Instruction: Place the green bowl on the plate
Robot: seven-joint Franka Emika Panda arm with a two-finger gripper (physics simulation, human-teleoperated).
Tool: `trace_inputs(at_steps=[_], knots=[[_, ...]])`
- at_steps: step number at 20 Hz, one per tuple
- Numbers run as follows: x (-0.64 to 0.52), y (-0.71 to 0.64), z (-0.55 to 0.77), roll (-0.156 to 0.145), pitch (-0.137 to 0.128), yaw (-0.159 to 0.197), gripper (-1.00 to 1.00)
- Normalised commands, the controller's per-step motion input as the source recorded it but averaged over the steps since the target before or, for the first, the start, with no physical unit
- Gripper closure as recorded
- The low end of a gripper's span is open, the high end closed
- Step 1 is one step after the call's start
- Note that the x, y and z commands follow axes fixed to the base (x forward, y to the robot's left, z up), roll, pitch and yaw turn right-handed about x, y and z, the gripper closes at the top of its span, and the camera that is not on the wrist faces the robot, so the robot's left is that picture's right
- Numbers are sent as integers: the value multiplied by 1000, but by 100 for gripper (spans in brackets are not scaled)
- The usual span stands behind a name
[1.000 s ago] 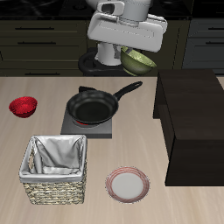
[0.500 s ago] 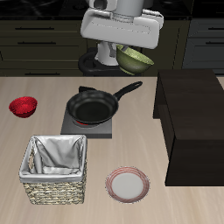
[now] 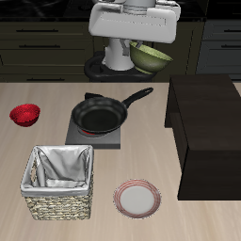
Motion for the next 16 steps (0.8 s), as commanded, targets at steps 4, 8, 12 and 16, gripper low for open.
trace_inputs(at_steps=[4, 8, 12, 16], knots=[[182, 12, 106, 28, -9, 5, 100], [274, -66, 47, 17, 6, 9, 100], [153, 14, -30, -26, 3, 12, 100], [257, 42, -49, -15, 6, -25, 100]])
